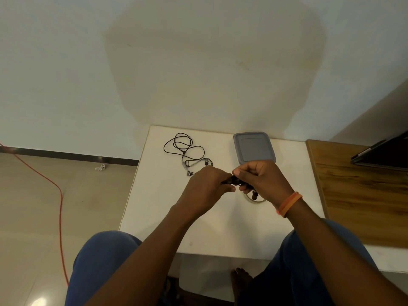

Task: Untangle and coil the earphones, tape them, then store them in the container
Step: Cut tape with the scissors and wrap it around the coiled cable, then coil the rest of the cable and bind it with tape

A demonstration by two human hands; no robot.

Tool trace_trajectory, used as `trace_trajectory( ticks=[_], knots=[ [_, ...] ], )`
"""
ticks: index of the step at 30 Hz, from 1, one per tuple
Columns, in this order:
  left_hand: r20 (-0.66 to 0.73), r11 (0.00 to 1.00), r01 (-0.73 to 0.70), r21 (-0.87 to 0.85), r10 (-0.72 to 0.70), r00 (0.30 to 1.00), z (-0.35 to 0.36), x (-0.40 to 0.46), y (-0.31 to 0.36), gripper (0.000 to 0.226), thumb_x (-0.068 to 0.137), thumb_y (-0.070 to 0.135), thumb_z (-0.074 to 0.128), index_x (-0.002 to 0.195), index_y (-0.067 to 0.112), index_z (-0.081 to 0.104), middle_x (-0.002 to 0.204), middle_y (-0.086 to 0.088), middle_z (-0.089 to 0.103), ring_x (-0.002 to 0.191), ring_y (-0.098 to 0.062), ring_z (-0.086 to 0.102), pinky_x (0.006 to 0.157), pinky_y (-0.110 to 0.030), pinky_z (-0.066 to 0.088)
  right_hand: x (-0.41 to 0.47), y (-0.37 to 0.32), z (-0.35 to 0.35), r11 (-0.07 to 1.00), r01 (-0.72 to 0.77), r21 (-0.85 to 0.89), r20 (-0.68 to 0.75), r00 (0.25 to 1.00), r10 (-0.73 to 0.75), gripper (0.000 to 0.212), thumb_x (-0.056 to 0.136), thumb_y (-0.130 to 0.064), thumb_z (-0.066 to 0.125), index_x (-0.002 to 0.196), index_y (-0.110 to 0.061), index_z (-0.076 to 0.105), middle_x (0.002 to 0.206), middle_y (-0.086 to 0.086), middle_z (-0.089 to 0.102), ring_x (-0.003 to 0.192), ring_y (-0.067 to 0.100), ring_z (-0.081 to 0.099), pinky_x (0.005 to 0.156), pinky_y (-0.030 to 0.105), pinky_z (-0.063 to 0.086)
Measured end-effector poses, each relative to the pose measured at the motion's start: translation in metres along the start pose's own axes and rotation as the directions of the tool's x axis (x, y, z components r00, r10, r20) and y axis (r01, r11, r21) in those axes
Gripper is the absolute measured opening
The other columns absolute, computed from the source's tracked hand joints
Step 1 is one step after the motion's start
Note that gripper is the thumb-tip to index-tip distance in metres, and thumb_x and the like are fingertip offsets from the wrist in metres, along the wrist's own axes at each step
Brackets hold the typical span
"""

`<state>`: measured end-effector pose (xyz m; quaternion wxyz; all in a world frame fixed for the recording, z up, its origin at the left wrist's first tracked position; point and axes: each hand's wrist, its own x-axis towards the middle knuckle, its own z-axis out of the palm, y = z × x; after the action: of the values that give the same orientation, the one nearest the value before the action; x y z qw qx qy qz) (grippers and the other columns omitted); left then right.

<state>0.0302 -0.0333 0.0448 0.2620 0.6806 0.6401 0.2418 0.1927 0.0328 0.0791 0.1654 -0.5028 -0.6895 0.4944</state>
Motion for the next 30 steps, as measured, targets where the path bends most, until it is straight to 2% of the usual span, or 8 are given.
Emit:
trace_trajectory(
  ticks=[4,10,14,17,19,21,25,30],
  knots=[
    [-0.116,0.965,-0.129,0.227,0.158,0.981,0.006,0.002,0.002,0.016,0.087,0.017,0.069,0.072,0.010,0.068,0.060,-0.006,0.058,0.061,-0.027,0.057,0.054,-0.030,0.038,0.001,0.001,0.003,1.000,-0.006,-0.029,-0.004,1.000,0.006,0.018,0.091,-0.024,0.063,0.096,-0.008,0.071,0.079,0.009,0.073,0.065,0.021,0.070,0.063,0.038,0.060],
    [-0.171,0.944,-0.162,0.286,0.217,0.961,0.015,0.002,-0.007,0.007,0.086,0.010,0.069,0.081,0.013,0.071,0.070,-0.001,0.066,0.074,-0.024,0.061,0.099,-0.051,0.045,-0.001,-0.003,0.000,1.000,0.022,-0.020,0.010,1.000,-0.022,0.019,0.090,-0.023,0.064,0.099,-0.008,0.073,0.076,0.006,0.072,0.062,0.018,0.069,0.063,0.028,0.059],
    [-0.201,0.950,-0.153,0.271,0.212,0.957,0.009,0.004,-0.010,0.019,0.087,0.007,0.060,0.070,0.014,0.063,0.063,0.000,0.059,0.069,-0.023,0.057,0.097,-0.052,0.047,-0.003,-0.005,-0.002,0.996,0.066,-0.060,0.086,0.994,-0.061,0.027,0.084,-0.019,0.070,0.111,-0.015,0.069,0.082,0.000,0.071,0.064,0.005,0.069,0.057,0.013,0.053],
    [-0.233,0.959,-0.149,0.243,0.207,0.950,0.009,0.004,-0.009,0.010,0.086,0.009,0.063,0.080,0.012,0.069,0.076,-0.004,0.069,0.083,-0.029,0.065,0.094,-0.058,0.048,0.000,-0.006,0.001,0.992,0.111,-0.060,0.050,0.993,-0.109,0.027,0.085,-0.016,0.070,0.112,-0.014,0.070,0.086,0.001,0.073,0.068,0.007,0.070,0.063,0.021,0.058],
    [-0.268,0.980,-0.097,0.175,0.142,0.953,0.008,0.008,-0.009,0.022,0.090,0.019,0.059,0.105,0.012,0.072,0.113,-0.009,0.072,0.110,-0.034,0.064,0.096,-0.059,0.046,0.005,-0.007,0.001,0.996,0.090,0.017,-0.012,0.996,-0.090,0.021,0.085,-0.016,0.070,0.106,-0.015,0.072,0.083,0.004,0.074,0.068,0.015,0.072,0.066,0.037,0.061],
    [-0.231,0.994,0.026,0.107,-0.001,0.973,0.005,0.011,-0.011,0.050,0.093,0.029,0.058,0.140,0.013,0.051,0.151,-0.012,0.043,0.139,-0.036,0.041,0.108,-0.058,0.036,0.013,-0.008,0.003,0.990,0.037,0.137,-0.049,0.998,-0.031,0.019,0.086,-0.013,0.069,0.104,-0.012,0.072,0.081,0.009,0.074,0.069,0.022,0.072,0.068,0.046,0.060],
    [-0.176,0.951,0.299,-0.084,-0.309,0.935,-0.007,0.010,-0.017,0.085,0.096,0.033,0.058,0.157,0.016,0.000,0.165,-0.009,-0.004,0.152,-0.027,0.002,0.121,-0.047,0.012,0.042,-0.002,0.014,0.882,-0.120,0.456,-0.120,0.974,0.194,0.016,0.087,-0.002,0.066,0.102,0.001,0.069,0.078,0.015,0.068,0.068,0.024,0.066,0.069,0.038,0.061],
    [-0.110,0.862,0.493,-0.120,-0.505,0.856,-0.012,0.005,-0.030,0.054,0.097,0.028,0.057,0.145,0.011,0.039,0.155,-0.013,0.031,0.137,-0.032,0.037,0.109,-0.044,0.036,0.105,0.019,0.035,0.802,-0.263,0.536,-0.188,0.889,0.417,0.015,0.092,0.001,0.055,0.104,0.005,0.063,0.072,0.016,0.059,0.058,0.021,0.056,0.057,0.026,0.054]
  ],
)
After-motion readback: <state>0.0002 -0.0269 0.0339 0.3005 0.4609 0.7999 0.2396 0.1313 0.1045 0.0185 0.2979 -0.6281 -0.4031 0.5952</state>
